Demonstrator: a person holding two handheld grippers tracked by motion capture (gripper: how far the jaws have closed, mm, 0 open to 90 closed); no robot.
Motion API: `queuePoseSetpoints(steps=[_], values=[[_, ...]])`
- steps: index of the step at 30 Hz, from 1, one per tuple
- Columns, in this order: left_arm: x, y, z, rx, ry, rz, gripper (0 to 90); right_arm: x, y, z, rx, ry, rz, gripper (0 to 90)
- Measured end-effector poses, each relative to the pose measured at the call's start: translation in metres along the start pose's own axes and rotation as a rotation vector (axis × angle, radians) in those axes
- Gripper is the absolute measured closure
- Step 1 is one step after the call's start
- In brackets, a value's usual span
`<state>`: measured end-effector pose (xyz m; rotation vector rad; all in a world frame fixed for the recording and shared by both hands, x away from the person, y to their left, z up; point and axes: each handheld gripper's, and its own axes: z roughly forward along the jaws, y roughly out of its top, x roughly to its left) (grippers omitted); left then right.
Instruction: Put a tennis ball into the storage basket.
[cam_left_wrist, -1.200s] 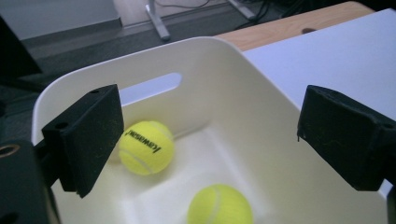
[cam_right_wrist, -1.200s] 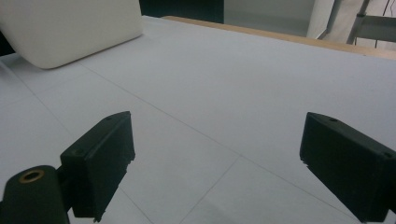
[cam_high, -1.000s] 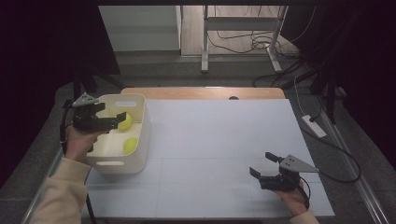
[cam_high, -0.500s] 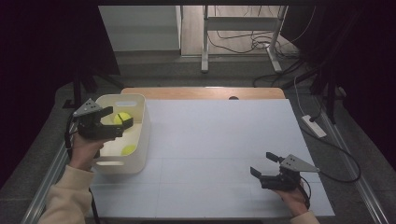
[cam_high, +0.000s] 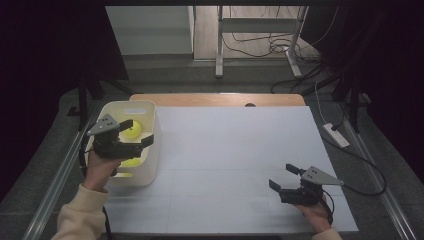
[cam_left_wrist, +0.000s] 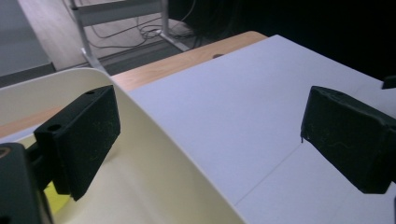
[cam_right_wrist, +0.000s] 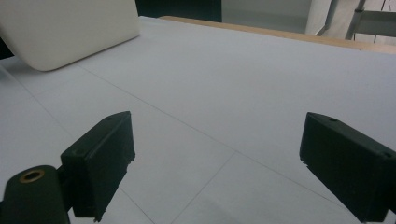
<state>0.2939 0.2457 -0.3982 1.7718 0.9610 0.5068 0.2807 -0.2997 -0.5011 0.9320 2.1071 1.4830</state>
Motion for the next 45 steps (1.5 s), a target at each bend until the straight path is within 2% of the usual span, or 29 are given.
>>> queuePoseSetpoints(steps=[4,13,24,30,39,41,43,45], values=[[-0.012,-0.007,0.003,-0.012,-0.036,0.021,5.4,0.001,0.0,0.0,-0.002,-0.003,0.0,10.0],[-0.031,-0.015,0.003,-0.052,-0.087,0.069,6.0,0.002,0.0,0.0,0.002,-0.005,-0.006,10.0],[-0.046,-0.026,0.003,-0.062,-0.134,0.083,6.0,0.003,0.0,-0.001,0.002,-0.007,-0.01,10.0],[-0.059,-0.035,0.006,-0.065,-0.187,0.097,6.2,0.004,0.0,0.0,0.004,-0.004,-0.015,10.0],[-0.072,-0.046,0.011,-0.059,-0.225,0.126,6.5,0.004,0.0,-0.001,0.004,-0.004,-0.016,10.0],[-0.075,-0.05,0.013,-0.048,-0.23,0.143,6.4,0.004,0.0,0.0,0.002,-0.006,-0.017,10.0],[-0.08,-0.052,0.014,-0.039,-0.218,0.171,6.5,0.004,0.0,0.0,0.002,-0.004,-0.015,10.0],[-0.086,-0.054,0.011,-0.053,-0.219,0.185,6.8,0.004,0.0,0.0,0.004,-0.003,-0.016,10.0]])
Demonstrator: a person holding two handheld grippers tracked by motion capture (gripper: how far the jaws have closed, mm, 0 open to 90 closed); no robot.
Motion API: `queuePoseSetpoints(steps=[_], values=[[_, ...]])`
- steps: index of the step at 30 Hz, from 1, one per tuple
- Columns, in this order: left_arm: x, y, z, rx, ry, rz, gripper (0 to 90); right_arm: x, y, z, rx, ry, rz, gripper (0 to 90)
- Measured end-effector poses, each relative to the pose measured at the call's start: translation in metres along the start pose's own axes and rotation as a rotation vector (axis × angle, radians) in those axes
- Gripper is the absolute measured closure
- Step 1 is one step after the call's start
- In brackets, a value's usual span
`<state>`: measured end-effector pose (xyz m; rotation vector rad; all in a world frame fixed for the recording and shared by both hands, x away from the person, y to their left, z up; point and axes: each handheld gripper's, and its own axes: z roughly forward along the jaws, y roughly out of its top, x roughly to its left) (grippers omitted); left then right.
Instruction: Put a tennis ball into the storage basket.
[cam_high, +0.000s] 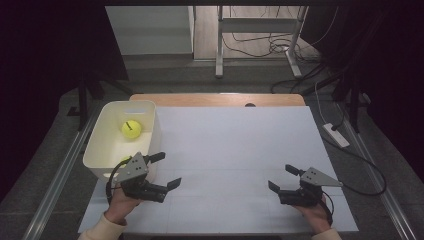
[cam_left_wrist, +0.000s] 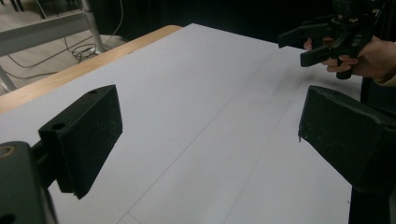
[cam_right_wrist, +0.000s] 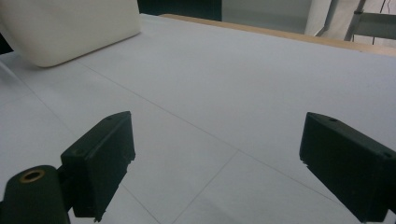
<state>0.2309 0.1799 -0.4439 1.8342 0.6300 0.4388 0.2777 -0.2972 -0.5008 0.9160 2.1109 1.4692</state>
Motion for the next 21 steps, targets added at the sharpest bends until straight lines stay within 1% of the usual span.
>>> queuePoseSetpoints(steps=[2,4,6,9,10,11,13,16,19,20,21], values=[[-0.006,0.0,0.0,0.003,-0.002,0.025,7.0,0.0,0.0,0.0,-0.001,-0.003,-0.002,10.0],[-0.01,-0.001,0.001,0.014,-0.021,0.023,6.8,0.0,0.0,0.0,-0.002,-0.003,-0.001,10.0],[-0.011,-0.004,0.003,0.023,-0.024,0.019,6.8,0.001,0.0,0.0,-0.001,-0.003,-0.002,10.0],[-0.01,-0.012,0.007,0.036,-0.029,-0.009,6.8,0.001,0.0,0.0,0.0,-0.001,-0.002,10.0],[-0.01,-0.016,0.008,0.044,-0.028,-0.014,6.8,0.001,0.0,0.0,0.001,0.0,-0.003,10.0],[-0.01,-0.016,0.008,0.044,-0.028,-0.014,6.8,0.001,0.0,0.0,0.002,0.0,-0.002,10.0],[-0.008,-0.022,0.011,0.055,-0.028,-0.027,6.8,0.001,0.0,0.001,0.0,-0.002,0.0,10.0],[-0.006,-0.031,0.015,0.069,-0.025,-0.036,6.8,0.001,0.0,0.001,0.0,0.002,-0.001,10.0],[-0.004,-0.041,0.018,0.086,-0.032,-0.051,6.9,0.001,0.0,0.001,0.003,0.002,-0.004,10.0],[-0.004,-0.041,0.018,0.086,-0.032,-0.051,6.9,0.001,0.0,0.001,0.003,0.002,-0.004,10.0],[-0.003,-0.045,0.02,0.093,-0.035,-0.056,6.9,0.001,0.0,0.001,0.003,0.002,-0.004,10.0]])
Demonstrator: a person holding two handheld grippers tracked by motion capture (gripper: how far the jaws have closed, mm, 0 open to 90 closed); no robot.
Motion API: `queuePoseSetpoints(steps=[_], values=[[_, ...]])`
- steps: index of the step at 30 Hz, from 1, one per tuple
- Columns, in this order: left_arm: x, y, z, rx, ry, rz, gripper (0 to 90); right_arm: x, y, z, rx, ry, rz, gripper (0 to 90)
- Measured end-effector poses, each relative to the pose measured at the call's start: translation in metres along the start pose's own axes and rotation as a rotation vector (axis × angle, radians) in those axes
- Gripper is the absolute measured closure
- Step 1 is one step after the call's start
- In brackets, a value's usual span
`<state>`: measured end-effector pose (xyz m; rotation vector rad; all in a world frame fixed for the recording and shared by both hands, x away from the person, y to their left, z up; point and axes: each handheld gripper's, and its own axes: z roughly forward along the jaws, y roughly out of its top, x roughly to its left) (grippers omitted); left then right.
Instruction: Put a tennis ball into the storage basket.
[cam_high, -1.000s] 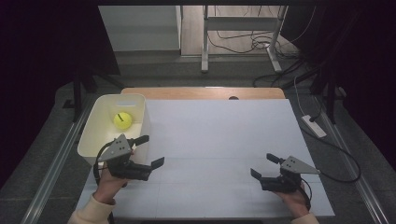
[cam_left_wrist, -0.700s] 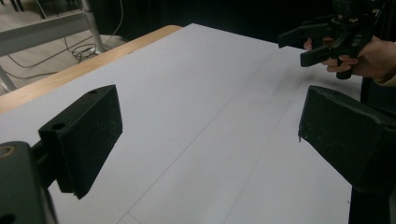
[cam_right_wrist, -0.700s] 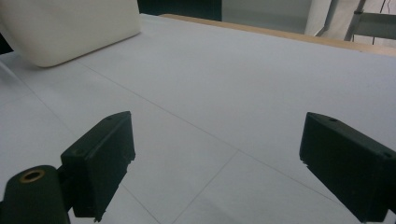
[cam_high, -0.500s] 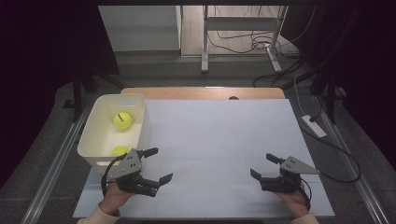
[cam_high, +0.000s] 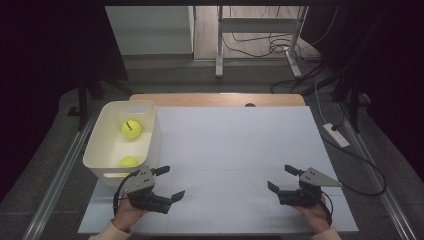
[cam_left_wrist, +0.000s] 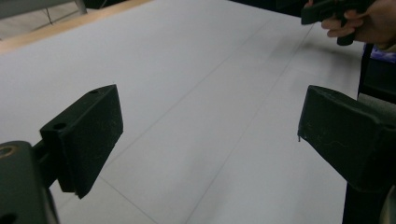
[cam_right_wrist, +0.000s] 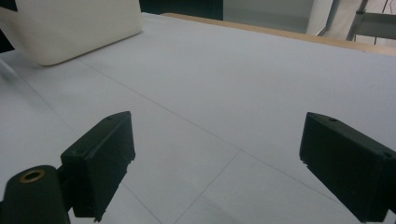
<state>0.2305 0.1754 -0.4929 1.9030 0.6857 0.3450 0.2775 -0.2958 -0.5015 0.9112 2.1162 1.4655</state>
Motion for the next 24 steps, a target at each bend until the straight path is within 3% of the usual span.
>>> queuePoseSetpoints(steps=[6,13,24], values=[[0.001,-0.013,0.007,0.024,0.009,0.0,6.8,0.0,0.0,0.0,0.0,0.006,0.0,10.1],[0.006,-0.025,0.012,0.034,0.038,-0.034,6.5,0.001,-0.001,0.001,0.004,0.011,-0.006,10.2],[0.008,-0.028,0.013,0.045,0.045,-0.03,6.7,0.001,-0.003,0.001,0.019,0.023,-0.007,10.2]])
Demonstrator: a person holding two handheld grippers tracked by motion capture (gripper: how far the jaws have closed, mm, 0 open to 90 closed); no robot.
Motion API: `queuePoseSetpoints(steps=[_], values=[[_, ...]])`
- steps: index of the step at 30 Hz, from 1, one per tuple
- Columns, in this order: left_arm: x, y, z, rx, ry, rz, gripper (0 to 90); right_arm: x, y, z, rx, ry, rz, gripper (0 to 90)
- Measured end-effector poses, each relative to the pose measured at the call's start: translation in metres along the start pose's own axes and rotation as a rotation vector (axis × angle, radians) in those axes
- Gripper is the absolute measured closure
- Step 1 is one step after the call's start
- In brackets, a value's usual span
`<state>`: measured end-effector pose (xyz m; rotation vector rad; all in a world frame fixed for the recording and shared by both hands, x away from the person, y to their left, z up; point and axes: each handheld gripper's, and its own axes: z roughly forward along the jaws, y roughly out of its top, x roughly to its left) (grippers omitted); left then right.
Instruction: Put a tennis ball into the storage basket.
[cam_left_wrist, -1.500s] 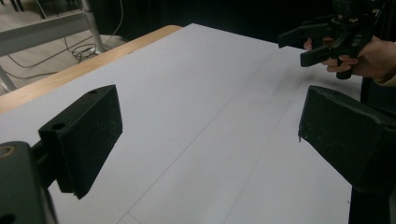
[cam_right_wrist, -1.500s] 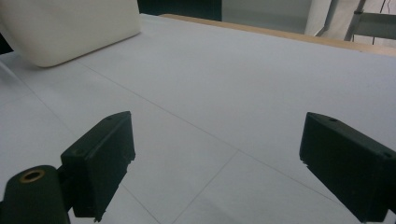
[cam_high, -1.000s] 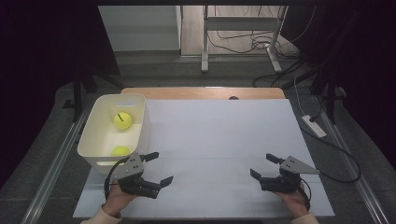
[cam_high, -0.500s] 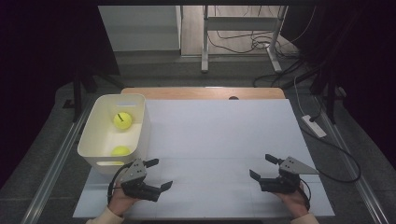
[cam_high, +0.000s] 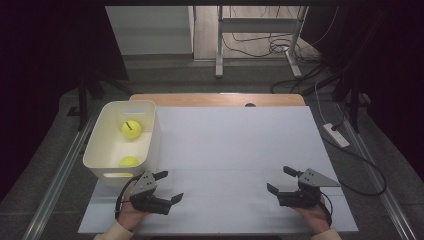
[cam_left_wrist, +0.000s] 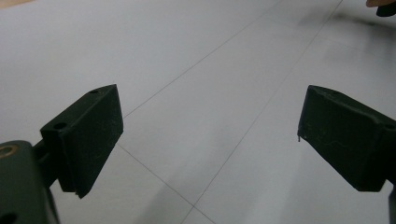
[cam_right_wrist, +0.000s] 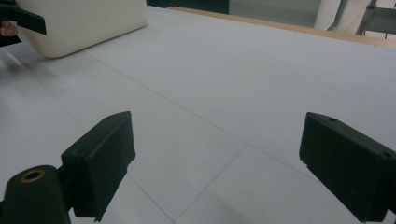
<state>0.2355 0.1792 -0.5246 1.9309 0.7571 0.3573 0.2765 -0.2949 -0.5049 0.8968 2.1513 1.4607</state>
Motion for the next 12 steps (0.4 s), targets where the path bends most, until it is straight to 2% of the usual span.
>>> queuePoseSetpoints(steps=[12], values=[[-0.0011,-0.0005,0.0014,0.005,-0.002,0.0,6.6,0.0001,-0.0015,0.0006,0.01,0.01,-0.002,10.2]])
